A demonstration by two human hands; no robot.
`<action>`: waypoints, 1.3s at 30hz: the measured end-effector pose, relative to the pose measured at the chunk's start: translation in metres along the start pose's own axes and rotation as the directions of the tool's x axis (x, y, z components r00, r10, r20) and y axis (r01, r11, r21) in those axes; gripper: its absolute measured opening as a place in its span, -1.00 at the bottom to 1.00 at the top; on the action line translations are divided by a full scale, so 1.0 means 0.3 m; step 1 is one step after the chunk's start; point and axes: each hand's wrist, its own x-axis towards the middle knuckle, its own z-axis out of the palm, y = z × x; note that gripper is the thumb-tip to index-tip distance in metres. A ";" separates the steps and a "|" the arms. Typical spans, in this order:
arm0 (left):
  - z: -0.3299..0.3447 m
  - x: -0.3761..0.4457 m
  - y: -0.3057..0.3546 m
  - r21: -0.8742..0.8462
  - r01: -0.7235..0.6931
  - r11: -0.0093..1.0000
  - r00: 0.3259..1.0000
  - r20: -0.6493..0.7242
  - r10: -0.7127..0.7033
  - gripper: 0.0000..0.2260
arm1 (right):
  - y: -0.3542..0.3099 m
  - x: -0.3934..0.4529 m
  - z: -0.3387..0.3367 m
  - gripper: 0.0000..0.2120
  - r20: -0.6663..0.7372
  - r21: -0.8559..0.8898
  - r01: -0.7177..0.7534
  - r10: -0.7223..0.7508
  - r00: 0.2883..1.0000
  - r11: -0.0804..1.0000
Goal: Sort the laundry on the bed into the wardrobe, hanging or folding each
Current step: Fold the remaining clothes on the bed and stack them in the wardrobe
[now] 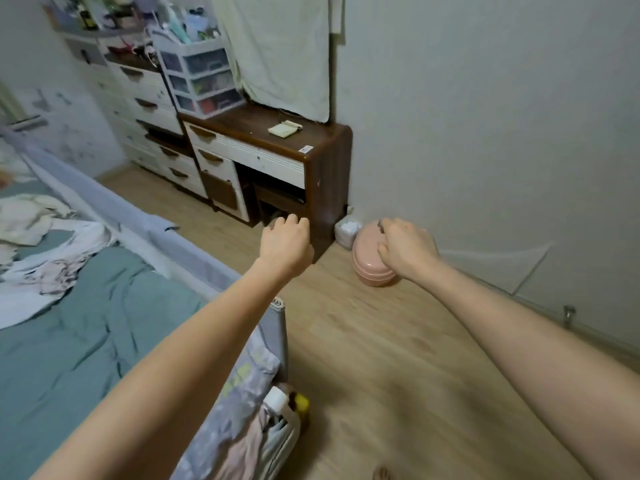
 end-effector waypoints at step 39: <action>0.190 0.736 -1.822 -0.012 0.985 -0.174 -0.171 0.137 -0.976 -0.66 | -2.150 2.008 0.501 -0.69 0.093 0.083 0.986 -0.984 -0.155 -0.147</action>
